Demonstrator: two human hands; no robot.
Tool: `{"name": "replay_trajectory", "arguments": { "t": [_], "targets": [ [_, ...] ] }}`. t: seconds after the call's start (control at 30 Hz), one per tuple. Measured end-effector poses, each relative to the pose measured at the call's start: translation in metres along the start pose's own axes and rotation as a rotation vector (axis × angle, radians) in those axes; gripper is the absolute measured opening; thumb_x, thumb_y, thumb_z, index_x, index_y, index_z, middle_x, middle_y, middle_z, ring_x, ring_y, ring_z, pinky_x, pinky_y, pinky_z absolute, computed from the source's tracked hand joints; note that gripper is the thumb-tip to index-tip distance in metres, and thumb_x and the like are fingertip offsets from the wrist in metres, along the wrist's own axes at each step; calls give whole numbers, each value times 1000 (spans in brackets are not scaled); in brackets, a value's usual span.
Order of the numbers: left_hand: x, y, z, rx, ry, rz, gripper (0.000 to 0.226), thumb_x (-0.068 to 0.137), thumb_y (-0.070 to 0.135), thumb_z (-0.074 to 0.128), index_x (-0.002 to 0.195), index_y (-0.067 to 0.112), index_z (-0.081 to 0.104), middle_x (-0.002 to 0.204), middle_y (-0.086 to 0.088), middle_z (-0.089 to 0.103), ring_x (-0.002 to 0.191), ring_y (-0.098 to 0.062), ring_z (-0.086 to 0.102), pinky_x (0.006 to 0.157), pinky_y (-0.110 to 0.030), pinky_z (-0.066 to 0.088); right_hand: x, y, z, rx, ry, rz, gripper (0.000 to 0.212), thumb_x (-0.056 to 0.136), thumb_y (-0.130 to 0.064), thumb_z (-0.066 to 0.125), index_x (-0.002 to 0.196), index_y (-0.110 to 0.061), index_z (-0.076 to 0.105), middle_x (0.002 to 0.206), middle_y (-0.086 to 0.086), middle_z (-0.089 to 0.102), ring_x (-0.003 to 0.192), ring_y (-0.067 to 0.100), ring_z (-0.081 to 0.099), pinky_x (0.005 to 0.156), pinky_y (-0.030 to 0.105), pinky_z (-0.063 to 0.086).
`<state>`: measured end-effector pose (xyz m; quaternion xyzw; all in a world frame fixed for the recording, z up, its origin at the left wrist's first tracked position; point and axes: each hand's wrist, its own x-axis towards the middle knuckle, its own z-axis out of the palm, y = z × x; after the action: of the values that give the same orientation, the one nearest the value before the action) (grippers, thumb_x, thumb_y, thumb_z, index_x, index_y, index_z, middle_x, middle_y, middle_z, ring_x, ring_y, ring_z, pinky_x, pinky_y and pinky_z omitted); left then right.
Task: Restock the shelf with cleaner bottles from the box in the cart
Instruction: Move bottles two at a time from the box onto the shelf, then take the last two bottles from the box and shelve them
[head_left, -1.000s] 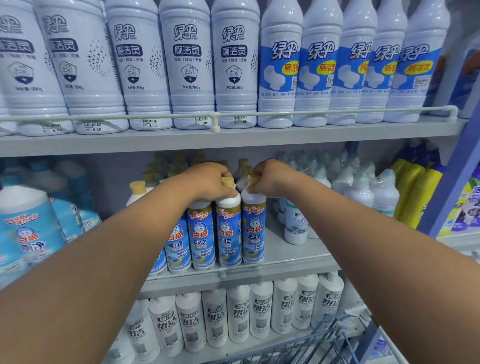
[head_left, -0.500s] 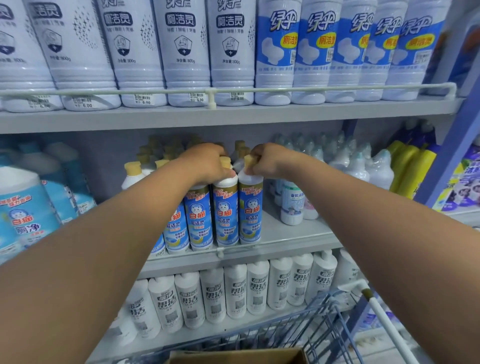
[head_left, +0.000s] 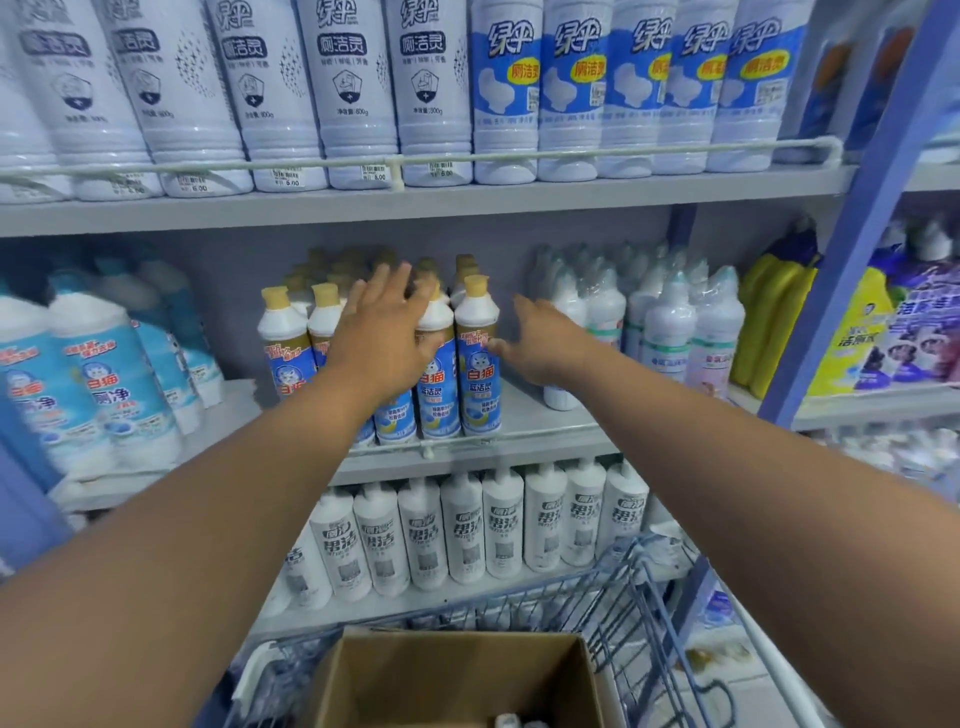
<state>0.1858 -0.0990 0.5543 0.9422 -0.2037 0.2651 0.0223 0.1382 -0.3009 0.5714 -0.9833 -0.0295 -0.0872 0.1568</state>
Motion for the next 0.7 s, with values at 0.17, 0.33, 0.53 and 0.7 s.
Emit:
{"name": "replay_trajectory", "arguments": {
  "t": [0.17, 0.33, 0.53, 0.7],
  "targets": [
    [-43, 24, 1, 50, -73, -69, 68, 98, 53, 42, 157, 26, 21, 166, -7, 13, 152, -30, 7, 123, -47, 6, -41, 27, 30, -31, 3, 9, 80, 98, -46, 54, 157, -9, 14, 163, 16, 13, 150, 31, 17, 117, 43, 27],
    [-105, 55, 19, 22, -201, -133, 67, 99, 54, 40, 158, 28, 20, 166, -6, 13, 153, -29, 6, 123, -48, 5, -90, 52, 76, -104, -66, -44, 83, 99, -47, 51, 159, -11, 8, 165, 18, 0, 153, 33, 5, 122, 44, 18],
    [-171, 84, 54, -55, -270, -148, 67, 99, 52, 44, 157, 22, 27, 164, -10, 20, 152, -31, 11, 122, -47, 10, -143, 68, 129, -86, -213, -34, 83, 101, -49, 47, 159, -13, 0, 165, 18, -9, 153, 33, -4, 123, 42, 8],
    [-214, 102, 103, -131, -429, -193, 67, 99, 55, 40, 157, 26, 23, 165, -6, 16, 152, -29, 12, 123, -46, 14, -174, 77, 189, -76, -350, 52, 82, 102, -48, 43, 159, -16, -6, 165, 14, -15, 153, 31, -10, 123, 44, 8]
  ]
}}
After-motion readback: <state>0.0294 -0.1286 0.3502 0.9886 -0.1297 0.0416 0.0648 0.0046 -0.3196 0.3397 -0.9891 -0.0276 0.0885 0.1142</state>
